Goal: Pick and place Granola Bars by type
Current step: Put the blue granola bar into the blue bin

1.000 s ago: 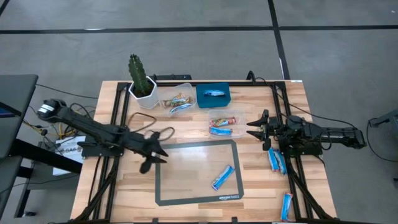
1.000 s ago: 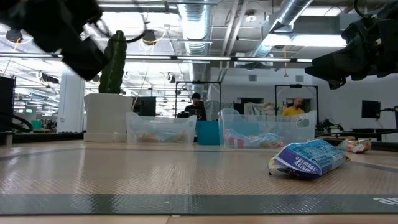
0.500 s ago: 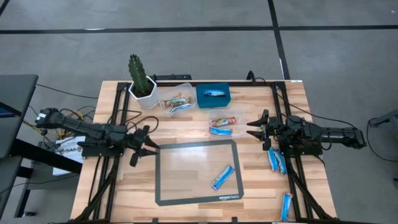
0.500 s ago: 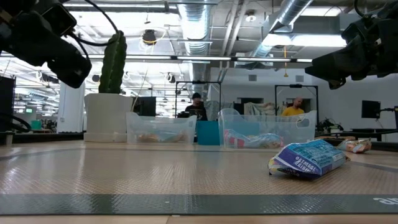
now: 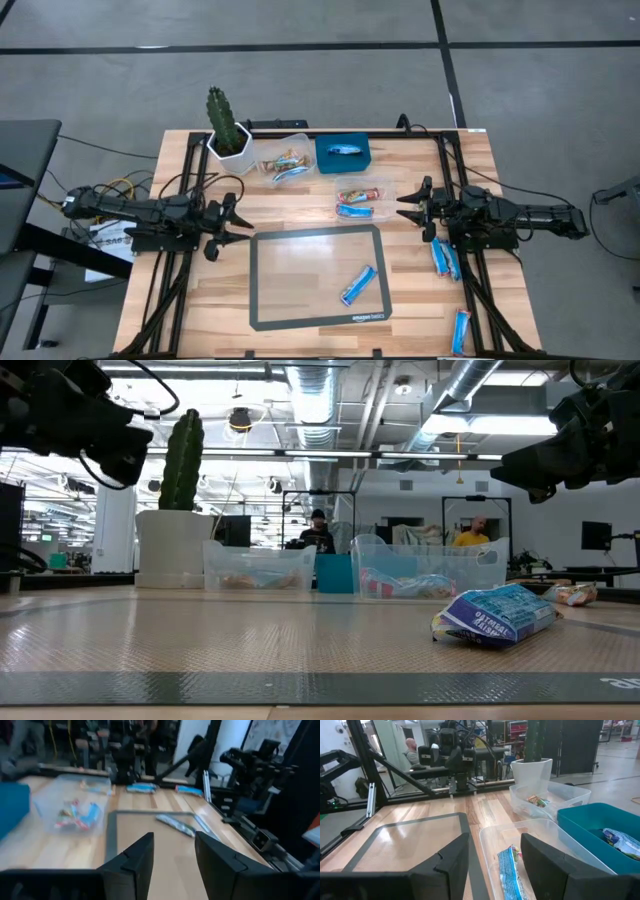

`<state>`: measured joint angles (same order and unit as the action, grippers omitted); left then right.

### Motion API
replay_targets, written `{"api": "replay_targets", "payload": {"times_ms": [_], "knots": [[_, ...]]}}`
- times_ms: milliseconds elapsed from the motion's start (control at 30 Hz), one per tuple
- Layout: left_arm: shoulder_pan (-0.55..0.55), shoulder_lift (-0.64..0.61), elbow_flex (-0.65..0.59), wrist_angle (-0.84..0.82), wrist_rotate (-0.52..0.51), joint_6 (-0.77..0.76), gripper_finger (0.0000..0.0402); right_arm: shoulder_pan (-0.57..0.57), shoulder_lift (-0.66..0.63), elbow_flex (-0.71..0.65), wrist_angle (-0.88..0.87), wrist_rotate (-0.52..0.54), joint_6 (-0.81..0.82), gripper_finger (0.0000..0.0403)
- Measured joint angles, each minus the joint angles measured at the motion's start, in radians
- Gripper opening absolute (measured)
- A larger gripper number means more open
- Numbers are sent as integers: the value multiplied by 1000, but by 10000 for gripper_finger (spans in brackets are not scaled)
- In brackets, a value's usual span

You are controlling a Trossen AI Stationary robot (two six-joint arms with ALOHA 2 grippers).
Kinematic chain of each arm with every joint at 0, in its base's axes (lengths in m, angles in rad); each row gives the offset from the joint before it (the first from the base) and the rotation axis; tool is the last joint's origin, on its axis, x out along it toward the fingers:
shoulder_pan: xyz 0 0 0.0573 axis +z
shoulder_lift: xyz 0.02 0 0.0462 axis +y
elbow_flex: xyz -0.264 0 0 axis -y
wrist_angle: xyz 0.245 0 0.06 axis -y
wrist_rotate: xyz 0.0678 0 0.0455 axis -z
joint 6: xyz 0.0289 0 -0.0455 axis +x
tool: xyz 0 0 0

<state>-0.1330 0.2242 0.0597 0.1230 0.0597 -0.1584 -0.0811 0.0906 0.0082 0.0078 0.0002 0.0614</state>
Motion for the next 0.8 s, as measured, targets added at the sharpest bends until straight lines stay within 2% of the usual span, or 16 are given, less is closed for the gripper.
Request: {"api": "replay_targets", "payload": {"times_ms": [167, 367, 467, 533, 800], "knots": [[40, -68, 0, -22, -6, 32, 135, 0, 0, 0, 0, 0, 0, 170], [48, -177, 0, -127, -73, 33, 135, 0, 0, 0, 0, 0, 0, 170], [48, -225, -11, -124, -88, 41, 135, 0, 0, 0, 0, 0, 0, 170], [48, -223, -49, -56, -90, 42, 135, 0, 0, 0, 0, 0, 0, 170], [49, -222, -49, -47, -91, 81, 135, 0, 1, 0, 0, 0, 0, 170]]}}
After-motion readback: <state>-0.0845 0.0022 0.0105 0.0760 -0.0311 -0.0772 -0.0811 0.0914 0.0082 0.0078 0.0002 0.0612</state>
